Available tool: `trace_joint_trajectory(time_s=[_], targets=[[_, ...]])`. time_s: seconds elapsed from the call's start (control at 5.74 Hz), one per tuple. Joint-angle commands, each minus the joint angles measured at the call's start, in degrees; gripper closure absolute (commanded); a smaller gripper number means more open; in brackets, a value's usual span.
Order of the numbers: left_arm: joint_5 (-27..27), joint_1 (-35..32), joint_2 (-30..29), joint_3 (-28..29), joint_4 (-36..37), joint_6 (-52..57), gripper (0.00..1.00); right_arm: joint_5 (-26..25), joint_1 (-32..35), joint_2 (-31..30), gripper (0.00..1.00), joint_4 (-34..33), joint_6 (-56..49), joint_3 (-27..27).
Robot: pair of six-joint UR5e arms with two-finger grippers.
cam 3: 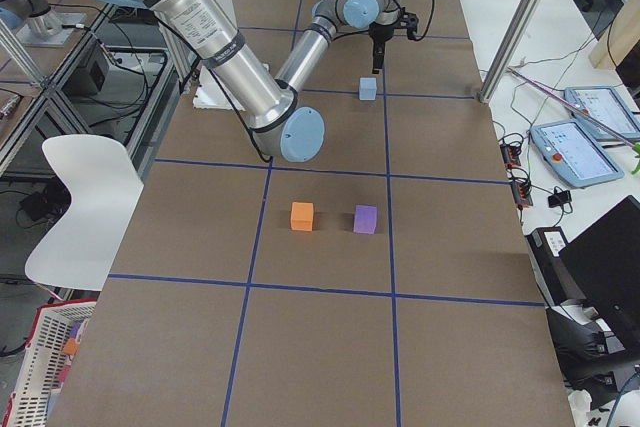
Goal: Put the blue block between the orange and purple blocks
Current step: 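Move the right gripper over the light blue cube while the left arm withdraws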
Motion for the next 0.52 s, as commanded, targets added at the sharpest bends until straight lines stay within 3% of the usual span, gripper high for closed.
trace_joint_trajectory(time_s=[0.0, 0.35], targets=[[0.3, -4.3, 3.2, 0.3, 0.1, 8.2, 0.00, -3.9, -3.4, 3.1, 0.00, 10.9, 3.9, -10.8], [0.3, -5.2, 3.8, 0.3, 0.1, 9.8, 0.00, -7.4, -7.3, 3.1, 0.00, 12.9, 3.2, -14.2]])
